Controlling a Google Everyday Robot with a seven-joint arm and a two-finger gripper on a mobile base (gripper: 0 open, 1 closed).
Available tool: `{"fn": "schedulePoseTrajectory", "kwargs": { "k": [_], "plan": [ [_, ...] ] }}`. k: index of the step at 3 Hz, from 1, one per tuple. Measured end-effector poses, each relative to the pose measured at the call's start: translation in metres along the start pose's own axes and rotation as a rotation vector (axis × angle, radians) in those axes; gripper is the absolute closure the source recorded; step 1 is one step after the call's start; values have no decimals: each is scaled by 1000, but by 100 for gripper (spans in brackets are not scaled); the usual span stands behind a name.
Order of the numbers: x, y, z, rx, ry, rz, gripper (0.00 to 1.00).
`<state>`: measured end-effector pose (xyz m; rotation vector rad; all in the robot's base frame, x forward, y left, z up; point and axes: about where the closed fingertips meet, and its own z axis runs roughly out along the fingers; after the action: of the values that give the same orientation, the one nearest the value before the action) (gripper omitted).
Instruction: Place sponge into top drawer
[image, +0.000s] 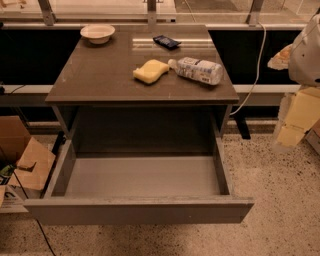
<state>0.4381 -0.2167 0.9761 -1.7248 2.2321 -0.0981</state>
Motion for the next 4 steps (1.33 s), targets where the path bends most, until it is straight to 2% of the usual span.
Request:
{"fn": "schedulePoseTrajectory", "kwargs": {
  "k": [1,2,3,4],
  "plan": [
    [0,0,0,0,0,0,0],
    [-20,-6,4,19,-42,-25,0],
    [-51,-18,14,35,-86,-59,0],
    [-96,-57,38,29,-198,-67,0]
  ]
}}
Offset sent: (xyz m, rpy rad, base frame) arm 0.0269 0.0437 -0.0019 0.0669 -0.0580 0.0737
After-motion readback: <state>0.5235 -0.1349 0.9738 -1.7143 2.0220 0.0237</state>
